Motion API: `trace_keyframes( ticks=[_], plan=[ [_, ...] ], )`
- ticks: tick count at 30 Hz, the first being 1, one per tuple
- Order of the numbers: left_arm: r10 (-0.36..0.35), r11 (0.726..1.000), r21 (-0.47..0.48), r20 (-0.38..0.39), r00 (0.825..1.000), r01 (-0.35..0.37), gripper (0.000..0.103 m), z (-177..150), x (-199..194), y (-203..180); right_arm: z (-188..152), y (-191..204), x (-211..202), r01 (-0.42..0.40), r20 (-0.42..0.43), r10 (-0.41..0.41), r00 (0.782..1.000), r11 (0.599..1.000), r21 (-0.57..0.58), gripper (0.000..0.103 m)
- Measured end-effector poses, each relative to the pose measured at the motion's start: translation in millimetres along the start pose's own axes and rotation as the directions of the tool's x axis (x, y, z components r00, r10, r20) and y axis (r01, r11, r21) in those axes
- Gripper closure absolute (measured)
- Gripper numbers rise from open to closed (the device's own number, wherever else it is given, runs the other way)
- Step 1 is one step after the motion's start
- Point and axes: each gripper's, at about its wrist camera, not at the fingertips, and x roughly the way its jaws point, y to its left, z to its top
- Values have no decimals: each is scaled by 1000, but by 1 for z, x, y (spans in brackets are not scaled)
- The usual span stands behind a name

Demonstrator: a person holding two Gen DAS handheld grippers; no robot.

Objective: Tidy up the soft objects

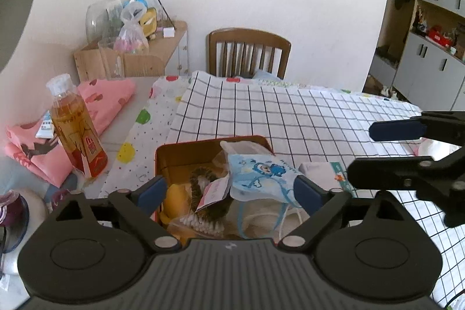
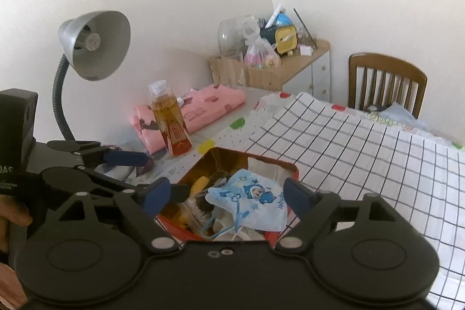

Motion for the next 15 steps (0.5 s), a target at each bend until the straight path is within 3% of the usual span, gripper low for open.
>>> trace_keyframes(
  ticks=[5,15],
  plan=[
    [-17,999,-33,38,999,19,5,-2,-14,2,-3,3,-22,18,63,-20,998,1000,25,1],
    [-29,997,-70,84,996,35,1,-7,-37,-1,-19,12,-49,75,143,-79,987,997,34,0]
  ],
)
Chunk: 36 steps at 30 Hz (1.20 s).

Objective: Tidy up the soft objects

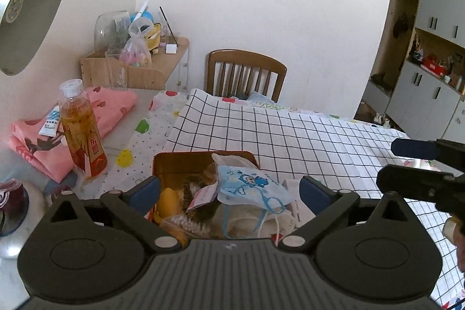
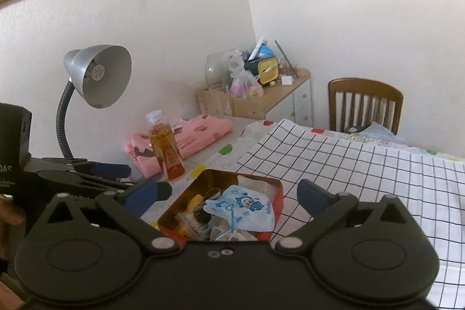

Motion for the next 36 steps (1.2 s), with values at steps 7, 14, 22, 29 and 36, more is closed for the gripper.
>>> trace_keyframes(
  ticks=[7,14,22,29,36],
  plan=[
    [-32,999,20,24,999,31,1,-4,-14,-7,-11,4,-11,47,29,-48,998,998,34,0],
    [-14,999,53,60,998,11,1,-7,-25,-16,-18,8,-23,95,54,-98,994,994,56,0],
    [-51,998,50,63,997,48,1,-10,-28,-15,-23,9,-30,154,65,-162,985,982,106,0],
    [-65,996,58,75,995,61,1,-11,-31,-14,-29,13,-33,191,64,-200,978,973,131,0],
    [-89,994,64,70,994,84,1,-12,-32,-12,-30,17,-32,209,62,-218,974,969,135,0]
  ],
)
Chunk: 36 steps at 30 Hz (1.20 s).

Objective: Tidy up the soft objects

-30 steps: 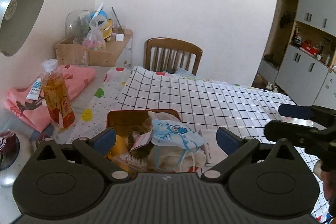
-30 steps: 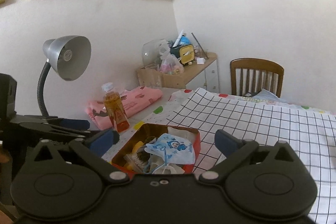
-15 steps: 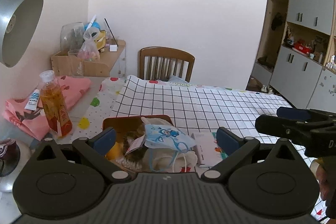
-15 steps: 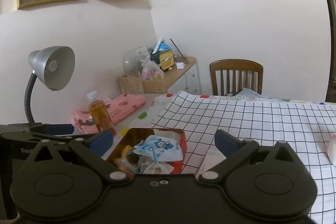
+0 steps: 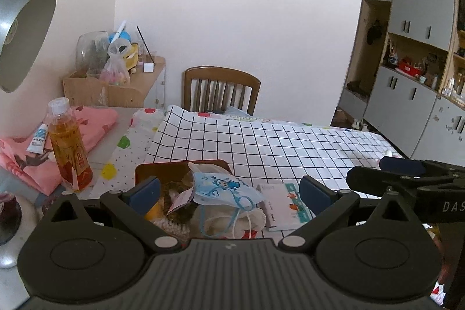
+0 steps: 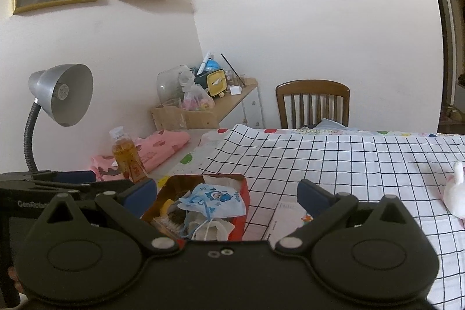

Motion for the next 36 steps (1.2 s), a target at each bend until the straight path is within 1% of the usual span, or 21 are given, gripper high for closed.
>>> trace_keyframes(
  ticks=[9,20,30,36],
  plan=[
    [-21,999,25,-6,1000,21,1,-2,-1,0,-3,5,-4,25,6,-25,1000,1000,13,0],
    [-50,998,45,9,999,50,1,-3,-2,-1,-8,10,-8,56,9,-56,998,998,25,0],
    [-76,996,46,19,997,75,1,-5,-2,0,-10,7,-12,97,15,-97,995,995,26,0],
    [-94,995,46,22,995,92,1,-5,-3,-1,-14,10,-10,100,4,-100,995,995,15,0]
  ],
)
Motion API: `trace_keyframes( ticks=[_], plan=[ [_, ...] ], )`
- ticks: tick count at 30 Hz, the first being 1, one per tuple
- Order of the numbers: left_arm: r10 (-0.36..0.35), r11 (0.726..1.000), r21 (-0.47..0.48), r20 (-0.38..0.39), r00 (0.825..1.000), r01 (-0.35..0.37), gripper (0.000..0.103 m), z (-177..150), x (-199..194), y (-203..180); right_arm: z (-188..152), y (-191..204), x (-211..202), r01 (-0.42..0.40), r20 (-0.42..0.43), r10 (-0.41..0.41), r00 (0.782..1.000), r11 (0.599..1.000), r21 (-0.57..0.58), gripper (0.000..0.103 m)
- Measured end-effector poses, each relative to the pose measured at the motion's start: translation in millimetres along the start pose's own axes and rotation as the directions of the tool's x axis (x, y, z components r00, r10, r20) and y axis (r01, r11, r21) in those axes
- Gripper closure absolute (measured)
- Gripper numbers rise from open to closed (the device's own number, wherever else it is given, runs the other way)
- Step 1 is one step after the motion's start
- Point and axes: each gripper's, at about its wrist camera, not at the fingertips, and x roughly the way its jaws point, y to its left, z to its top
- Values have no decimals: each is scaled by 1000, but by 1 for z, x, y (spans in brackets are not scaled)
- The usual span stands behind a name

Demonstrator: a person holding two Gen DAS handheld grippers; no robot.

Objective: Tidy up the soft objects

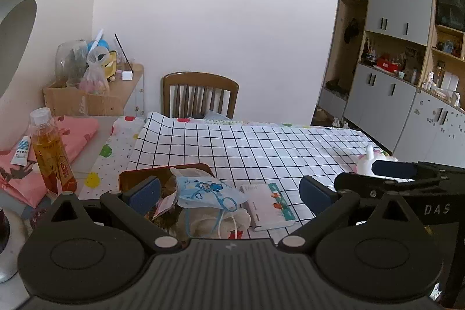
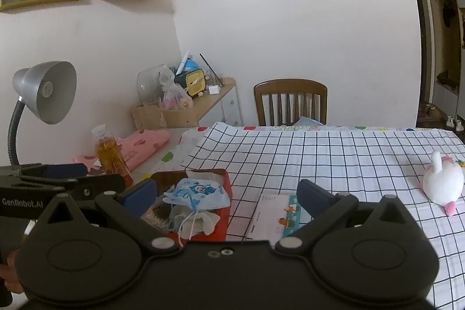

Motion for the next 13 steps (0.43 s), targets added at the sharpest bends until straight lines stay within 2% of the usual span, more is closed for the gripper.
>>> trace_keyframes(
  ticks=[13],
  plan=[
    [-1,1000,14,4,1000,1,1,-1,3,-6,-2,-4,-2,6,-17,-6,1000,1000,1,0]
  ],
)
